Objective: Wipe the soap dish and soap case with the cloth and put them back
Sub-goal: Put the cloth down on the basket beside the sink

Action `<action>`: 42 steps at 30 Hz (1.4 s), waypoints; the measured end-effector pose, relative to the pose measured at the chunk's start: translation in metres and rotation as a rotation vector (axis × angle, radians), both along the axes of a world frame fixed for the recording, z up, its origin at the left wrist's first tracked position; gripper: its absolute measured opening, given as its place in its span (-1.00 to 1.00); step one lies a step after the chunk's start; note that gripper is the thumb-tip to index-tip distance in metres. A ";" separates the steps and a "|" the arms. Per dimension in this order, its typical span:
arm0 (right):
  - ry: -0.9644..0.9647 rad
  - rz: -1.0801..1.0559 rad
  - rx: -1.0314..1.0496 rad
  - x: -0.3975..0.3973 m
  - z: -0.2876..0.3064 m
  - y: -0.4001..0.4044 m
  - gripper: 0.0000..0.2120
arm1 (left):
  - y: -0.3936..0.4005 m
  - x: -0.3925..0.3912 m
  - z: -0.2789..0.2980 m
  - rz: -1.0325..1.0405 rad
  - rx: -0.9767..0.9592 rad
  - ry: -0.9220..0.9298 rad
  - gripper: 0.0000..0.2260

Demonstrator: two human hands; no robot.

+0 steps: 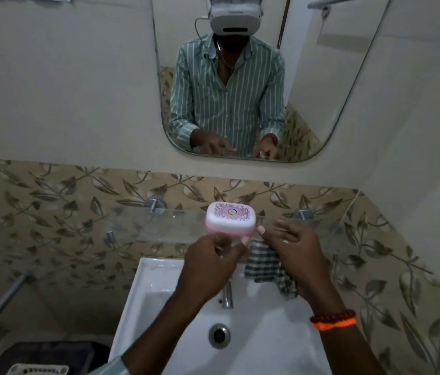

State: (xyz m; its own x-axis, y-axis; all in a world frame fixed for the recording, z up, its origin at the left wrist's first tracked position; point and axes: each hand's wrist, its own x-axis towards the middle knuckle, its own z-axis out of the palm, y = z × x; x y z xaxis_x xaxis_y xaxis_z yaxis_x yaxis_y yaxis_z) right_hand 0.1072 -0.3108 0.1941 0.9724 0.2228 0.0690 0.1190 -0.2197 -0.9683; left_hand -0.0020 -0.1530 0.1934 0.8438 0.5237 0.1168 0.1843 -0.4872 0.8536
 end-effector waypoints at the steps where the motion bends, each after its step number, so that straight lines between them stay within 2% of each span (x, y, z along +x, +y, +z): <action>1: 0.057 0.024 0.073 -0.007 0.000 -0.004 -0.28 | -0.011 -0.008 -0.001 -0.113 -0.135 0.031 -0.53; 3: 0.151 0.088 0.189 -0.019 0.000 -0.009 -0.37 | -0.027 -0.015 -0.004 -0.255 -0.363 0.002 -0.68; 5: 0.180 0.168 0.251 -0.027 0.002 -0.014 -0.49 | -0.032 -0.019 -0.006 -0.213 -0.406 -0.091 -0.81; 8: 0.198 0.312 0.315 -0.035 0.004 -0.019 -0.57 | -0.026 -0.028 -0.006 -0.122 -0.347 -0.187 -0.87; 11: 0.239 0.489 0.312 -0.042 0.000 -0.015 -0.57 | -0.017 -0.047 -0.001 -0.082 -0.299 -0.263 -0.79; 14: 0.317 0.703 0.239 -0.057 -0.008 0.003 -0.61 | 0.000 -0.080 0.004 0.078 -0.206 -0.329 -0.73; 18: 0.367 0.894 0.124 -0.089 -0.015 0.051 -0.72 | 0.035 -0.145 -0.002 0.343 -0.078 -0.296 -0.75; 22: 0.418 0.964 0.070 -0.139 -0.021 0.118 -0.82 | 0.070 -0.221 -0.022 0.557 -0.129 -0.280 -0.78; 26: 0.453 1.041 -0.015 -0.204 -0.037 0.195 -0.92 | 0.095 -0.298 -0.064 0.801 -0.376 -0.362 -0.87; 29: 0.437 1.054 -0.070 -0.247 -0.059 0.245 -0.88 | 0.110 -0.337 -0.102 0.922 -0.621 -0.420 -0.88; 33: 0.470 1.050 -0.159 -0.293 -0.109 0.304 -0.76 | 0.138 -0.374 -0.160 0.995 -0.816 -0.334 -0.83; 38: 0.475 1.080 -0.415 -0.324 -0.193 0.368 -0.62 | 0.174 -0.386 -0.240 1.157 -0.910 -0.231 -0.80; 42: 0.391 1.073 -0.580 -0.335 -0.268 0.414 -0.74 | 0.209 -0.389 -0.306 1.240 -0.896 -0.151 -0.74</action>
State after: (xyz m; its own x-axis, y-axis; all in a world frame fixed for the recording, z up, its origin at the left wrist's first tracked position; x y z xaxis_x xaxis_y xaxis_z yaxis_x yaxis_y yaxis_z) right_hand -0.2282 0.1036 -0.0741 0.2214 0.8058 -0.5493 0.2285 -0.5904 -0.7741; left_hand -0.3911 0.0565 -0.1122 -0.1523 0.8082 -0.5688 -0.0390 0.5702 0.8206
